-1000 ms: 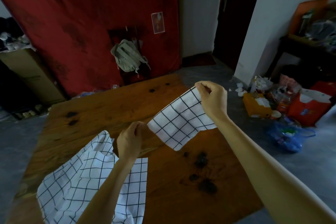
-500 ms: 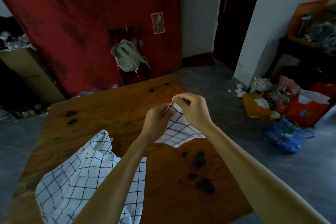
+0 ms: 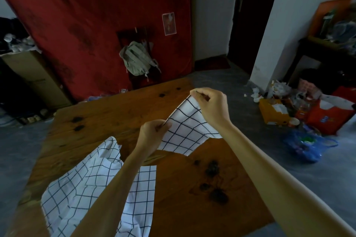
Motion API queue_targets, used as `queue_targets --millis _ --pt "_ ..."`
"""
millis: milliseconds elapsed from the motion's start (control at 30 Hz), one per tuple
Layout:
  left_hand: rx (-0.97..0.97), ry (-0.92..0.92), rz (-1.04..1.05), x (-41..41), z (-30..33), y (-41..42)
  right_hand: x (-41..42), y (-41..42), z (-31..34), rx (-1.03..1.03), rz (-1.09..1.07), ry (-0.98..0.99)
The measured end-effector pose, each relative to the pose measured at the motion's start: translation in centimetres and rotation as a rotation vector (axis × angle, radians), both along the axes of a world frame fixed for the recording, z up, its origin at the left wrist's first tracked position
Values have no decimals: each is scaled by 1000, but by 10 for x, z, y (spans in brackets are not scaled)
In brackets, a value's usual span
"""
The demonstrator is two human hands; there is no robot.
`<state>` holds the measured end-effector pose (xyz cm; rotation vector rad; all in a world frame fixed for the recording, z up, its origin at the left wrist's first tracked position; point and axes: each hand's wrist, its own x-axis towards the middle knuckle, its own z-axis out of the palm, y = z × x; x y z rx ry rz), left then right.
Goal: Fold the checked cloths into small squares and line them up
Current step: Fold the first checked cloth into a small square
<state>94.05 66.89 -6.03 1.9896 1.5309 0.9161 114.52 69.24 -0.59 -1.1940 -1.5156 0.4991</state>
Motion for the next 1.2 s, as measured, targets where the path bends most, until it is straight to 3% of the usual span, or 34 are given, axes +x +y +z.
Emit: queue_targets --millis 367,600,733,867,1200 --pt "14 -52 128 16 20 18 -3 -6 -1 -46 88 64" --pt "4 -146 190 26 30 19 -7 -19 -3 -436 492 68" --pt "122 -64 26 26 32 18 -7 -12 -12 -277 209 -45" --pt "189 -72 -65 22 29 20 -4 -6 -22 -130 214 -276" --pt "-7 -282 -67 23 40 3 -9 -9 -26 -152 164 -186"
